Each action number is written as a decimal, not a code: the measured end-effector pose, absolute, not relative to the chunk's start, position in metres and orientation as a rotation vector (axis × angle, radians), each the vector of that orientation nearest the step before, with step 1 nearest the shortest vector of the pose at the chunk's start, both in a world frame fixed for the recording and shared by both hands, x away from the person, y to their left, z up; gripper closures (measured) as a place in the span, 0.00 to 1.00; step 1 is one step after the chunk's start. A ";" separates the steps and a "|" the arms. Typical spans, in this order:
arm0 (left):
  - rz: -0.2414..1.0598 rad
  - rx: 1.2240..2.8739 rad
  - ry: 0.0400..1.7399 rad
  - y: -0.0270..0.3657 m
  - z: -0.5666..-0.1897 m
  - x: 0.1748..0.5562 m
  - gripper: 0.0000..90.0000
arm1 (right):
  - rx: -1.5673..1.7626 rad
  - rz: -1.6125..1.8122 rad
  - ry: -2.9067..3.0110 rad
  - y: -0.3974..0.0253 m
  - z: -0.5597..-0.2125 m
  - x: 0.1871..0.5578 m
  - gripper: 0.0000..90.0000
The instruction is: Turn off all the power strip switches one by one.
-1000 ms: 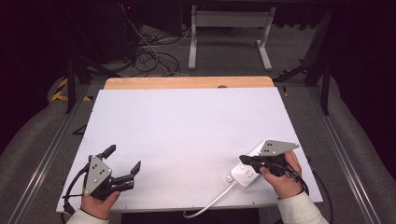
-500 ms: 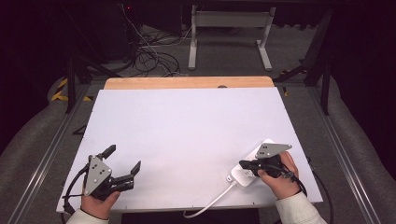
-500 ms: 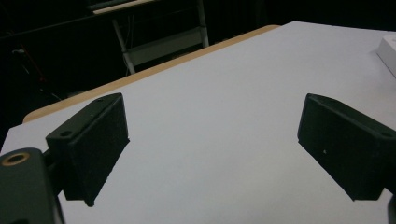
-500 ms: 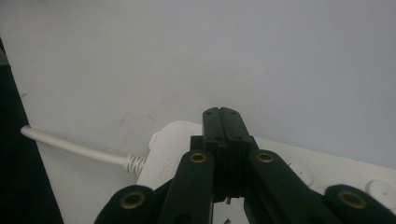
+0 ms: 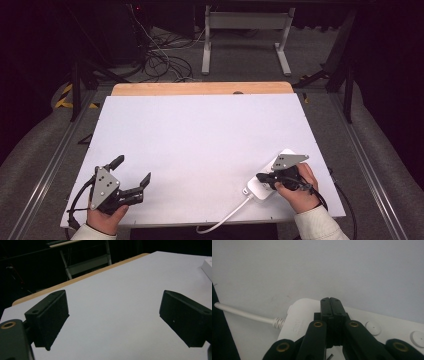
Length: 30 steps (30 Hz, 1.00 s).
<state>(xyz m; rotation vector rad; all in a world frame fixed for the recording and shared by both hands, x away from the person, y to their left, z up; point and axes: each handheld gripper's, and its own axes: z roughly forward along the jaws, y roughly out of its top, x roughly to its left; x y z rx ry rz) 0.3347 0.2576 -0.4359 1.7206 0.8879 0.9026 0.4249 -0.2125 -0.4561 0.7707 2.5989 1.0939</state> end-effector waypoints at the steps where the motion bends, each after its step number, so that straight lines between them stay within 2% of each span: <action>1: 0.902 1.721 0.888 0.258 -0.436 0.335 0.10 | 0.770 1.083 2.596 -0.212 -0.456 0.425 1.00; 30: 0.901 1.724 0.889 0.256 -0.437 0.335 0.10 | 0.851 1.069 2.625 -0.210 -0.458 0.429 1.00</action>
